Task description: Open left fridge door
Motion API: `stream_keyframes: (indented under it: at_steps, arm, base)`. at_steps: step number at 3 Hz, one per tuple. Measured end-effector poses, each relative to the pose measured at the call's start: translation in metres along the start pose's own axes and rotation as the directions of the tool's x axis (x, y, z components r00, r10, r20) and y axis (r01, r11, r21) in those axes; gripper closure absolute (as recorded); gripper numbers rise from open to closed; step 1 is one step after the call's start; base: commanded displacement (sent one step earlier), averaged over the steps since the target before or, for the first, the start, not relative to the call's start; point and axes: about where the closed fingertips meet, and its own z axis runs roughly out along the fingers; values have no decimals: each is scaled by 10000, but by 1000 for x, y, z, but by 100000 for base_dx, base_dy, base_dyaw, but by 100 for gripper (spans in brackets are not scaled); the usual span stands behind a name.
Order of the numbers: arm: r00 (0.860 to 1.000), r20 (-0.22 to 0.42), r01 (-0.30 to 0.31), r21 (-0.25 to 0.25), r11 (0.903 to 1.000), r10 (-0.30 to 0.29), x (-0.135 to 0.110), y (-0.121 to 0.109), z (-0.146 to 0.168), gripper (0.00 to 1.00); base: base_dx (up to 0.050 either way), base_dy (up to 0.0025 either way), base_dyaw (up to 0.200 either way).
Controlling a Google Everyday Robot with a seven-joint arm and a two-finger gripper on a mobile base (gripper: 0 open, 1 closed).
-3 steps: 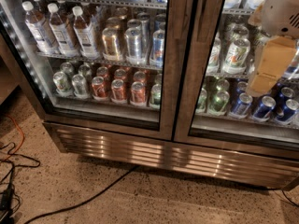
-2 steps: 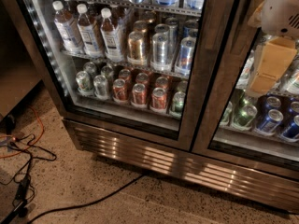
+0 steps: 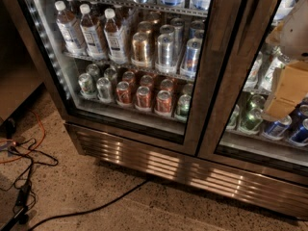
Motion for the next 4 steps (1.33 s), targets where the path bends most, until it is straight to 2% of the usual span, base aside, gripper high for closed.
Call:
stream_keyframes:
  at_steps: [1, 2, 3, 4]
  arm:
    - [10000, 3, 0, -1, 10000, 0, 0, 0, 0, 0]
    - [9994, 335, 45, -77, 10000, -42, 0, -1, -2, 0]
    - [9882, 1493, -309, -263, 9992, 345, 38, -23, 5, 0]
    - [9471, 3194, 72, -1158, 9932, 303, 52, -24, 15, 0]
  base:
    - [0, 0, 0]
    - [0, 0, 0]
    - [0, 0, 0]
    - [0, 0, 0]
